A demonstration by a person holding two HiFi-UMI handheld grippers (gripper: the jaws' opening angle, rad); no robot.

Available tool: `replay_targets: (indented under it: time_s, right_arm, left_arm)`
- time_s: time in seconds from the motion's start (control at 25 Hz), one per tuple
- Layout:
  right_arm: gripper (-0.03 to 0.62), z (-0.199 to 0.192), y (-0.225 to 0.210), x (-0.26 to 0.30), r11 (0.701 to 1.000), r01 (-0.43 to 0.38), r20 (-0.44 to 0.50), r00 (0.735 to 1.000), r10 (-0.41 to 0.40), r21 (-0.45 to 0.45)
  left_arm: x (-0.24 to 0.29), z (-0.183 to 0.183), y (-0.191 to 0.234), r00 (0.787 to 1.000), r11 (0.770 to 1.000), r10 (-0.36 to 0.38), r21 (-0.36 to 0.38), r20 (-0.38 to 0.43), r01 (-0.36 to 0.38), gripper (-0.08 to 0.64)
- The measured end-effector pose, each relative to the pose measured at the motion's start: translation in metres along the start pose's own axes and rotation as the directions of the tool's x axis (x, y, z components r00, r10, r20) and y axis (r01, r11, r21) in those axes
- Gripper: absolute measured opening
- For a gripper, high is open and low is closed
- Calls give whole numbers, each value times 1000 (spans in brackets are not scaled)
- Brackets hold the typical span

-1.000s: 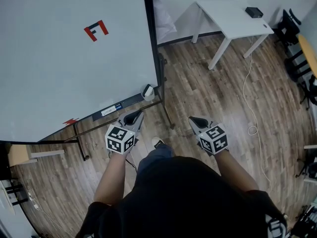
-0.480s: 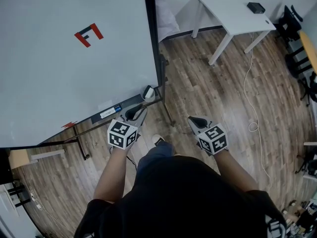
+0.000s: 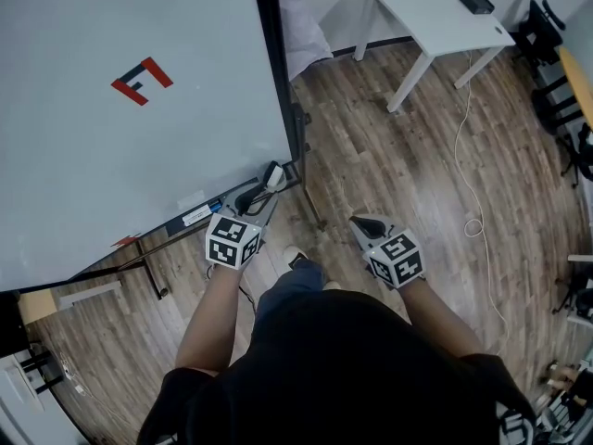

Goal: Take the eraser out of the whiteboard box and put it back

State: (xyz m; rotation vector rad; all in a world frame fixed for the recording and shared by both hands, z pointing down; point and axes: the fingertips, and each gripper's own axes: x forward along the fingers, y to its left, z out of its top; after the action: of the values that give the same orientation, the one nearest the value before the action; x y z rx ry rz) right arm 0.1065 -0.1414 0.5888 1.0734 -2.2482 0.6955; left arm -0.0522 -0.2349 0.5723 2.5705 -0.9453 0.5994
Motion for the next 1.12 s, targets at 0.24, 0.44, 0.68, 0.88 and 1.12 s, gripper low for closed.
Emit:
replay_targets:
  time_s: [0.24,0.44,0.68,0.88,1.12]
  right_arm:
    - [-5,-7,-6,7,1000,4,-19,1000,-3,20]
    - [-5,-10,-10,8,999,11,-27,1000,-10,33]
    - [-5,-19,-13,12,999,17,-44,999,-15,51]
    - [-5,-23,-10,17,998,15,-57,998,-12,54]
    - [-5,-23,-10,21,998,18,-59,998,-14,60]
  left_arm:
    - [20,-13,14,999,1000,12,3,-48,-12,158]
    - [33,-21,25,996,1000,25,8,-81,-25,169]
    - [53,-34,34,992,999,34,2,-123,-34,186]
    - [64,-40,40,991,999,38,-8,-130,-39,196]
    - [74,-42,46,992,999,40,-16,-122,-42,198]
